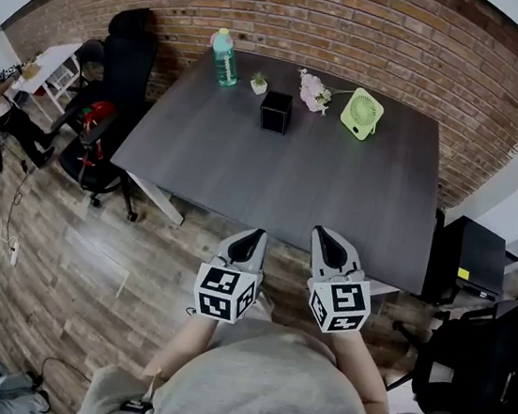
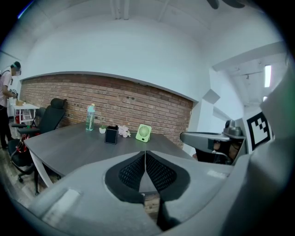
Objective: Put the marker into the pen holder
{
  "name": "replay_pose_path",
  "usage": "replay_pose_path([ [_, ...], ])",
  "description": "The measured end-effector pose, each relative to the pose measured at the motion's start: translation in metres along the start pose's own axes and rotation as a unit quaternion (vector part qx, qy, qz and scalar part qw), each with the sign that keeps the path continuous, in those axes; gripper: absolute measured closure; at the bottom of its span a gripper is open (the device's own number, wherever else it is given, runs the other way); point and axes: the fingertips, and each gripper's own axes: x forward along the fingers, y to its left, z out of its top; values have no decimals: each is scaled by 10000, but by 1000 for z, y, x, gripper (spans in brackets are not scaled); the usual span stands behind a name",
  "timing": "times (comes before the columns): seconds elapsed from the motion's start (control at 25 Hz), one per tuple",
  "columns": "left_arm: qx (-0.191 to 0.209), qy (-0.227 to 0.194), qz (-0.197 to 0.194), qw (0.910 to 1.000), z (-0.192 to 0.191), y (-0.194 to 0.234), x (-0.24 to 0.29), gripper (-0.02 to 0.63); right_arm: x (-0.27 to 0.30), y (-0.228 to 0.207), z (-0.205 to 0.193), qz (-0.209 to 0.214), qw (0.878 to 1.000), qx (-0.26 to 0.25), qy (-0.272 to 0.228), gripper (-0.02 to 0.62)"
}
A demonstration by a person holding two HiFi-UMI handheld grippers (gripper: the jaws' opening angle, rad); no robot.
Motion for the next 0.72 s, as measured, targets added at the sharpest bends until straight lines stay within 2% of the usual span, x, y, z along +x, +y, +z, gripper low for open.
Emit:
replay_pose_path([
  [0.72, 30, 86, -25, 10000, 0, 8, 11, 584, 11, -4, 1, 30, 9999, 106, 13, 594],
])
